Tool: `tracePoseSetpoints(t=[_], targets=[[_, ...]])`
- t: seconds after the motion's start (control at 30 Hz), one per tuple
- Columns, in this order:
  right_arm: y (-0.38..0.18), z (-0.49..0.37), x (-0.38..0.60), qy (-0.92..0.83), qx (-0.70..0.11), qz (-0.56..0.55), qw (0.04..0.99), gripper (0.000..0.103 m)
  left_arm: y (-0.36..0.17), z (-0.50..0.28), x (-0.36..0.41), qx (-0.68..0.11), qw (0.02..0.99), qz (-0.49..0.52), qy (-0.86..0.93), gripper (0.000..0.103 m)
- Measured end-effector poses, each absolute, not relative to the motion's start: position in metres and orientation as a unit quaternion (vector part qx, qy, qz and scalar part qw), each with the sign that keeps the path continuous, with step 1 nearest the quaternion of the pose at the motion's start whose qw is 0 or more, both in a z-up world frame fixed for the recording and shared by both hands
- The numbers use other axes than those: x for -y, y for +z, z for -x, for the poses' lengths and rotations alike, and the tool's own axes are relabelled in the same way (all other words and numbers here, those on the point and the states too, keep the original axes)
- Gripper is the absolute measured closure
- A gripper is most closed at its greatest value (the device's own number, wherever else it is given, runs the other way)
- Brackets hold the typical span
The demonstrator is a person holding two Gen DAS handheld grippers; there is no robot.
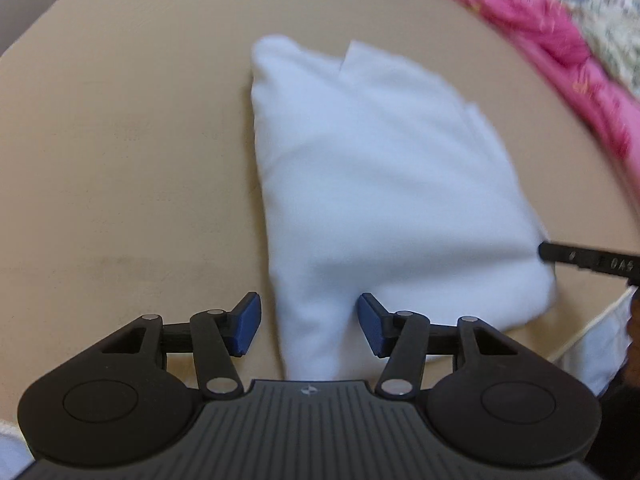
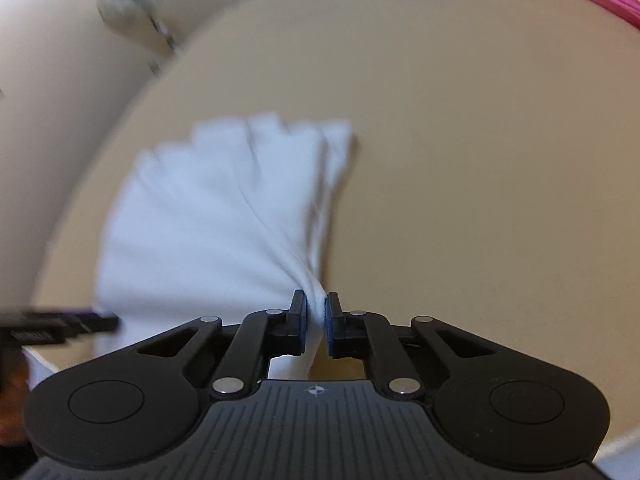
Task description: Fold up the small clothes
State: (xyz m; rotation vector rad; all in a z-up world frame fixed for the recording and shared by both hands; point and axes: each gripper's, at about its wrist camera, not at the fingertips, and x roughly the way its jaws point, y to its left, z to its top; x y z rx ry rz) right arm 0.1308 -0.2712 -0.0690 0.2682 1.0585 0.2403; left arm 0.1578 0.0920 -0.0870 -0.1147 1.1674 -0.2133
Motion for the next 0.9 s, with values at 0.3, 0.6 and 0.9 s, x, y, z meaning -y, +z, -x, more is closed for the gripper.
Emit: tracePoseSetpoints(t=[0.3, 0.6, 0.9], targets=[[-0.087, -0.117, 0.247, 0.132, -0.539, -0.017, 0.831, 0.068, -0.089, -0.150, -0.091, -0.558, 0.826, 0.028, -0.074, 0.038], [-0.024, -0.058, 0.254, 0.042, -0.415, -0.049, 0.908, 0.055, -0.026, -0.082, -0.082, -0.432, 0.901, -0.025, -0.023, 0.018], [0.024, 0.035, 0.228, 0.065, -0.318, -0.034, 0.945, 0.023, 0.015, -0.010, -0.059, -0.385, 0.923, 0.008, 0.012, 0.007]])
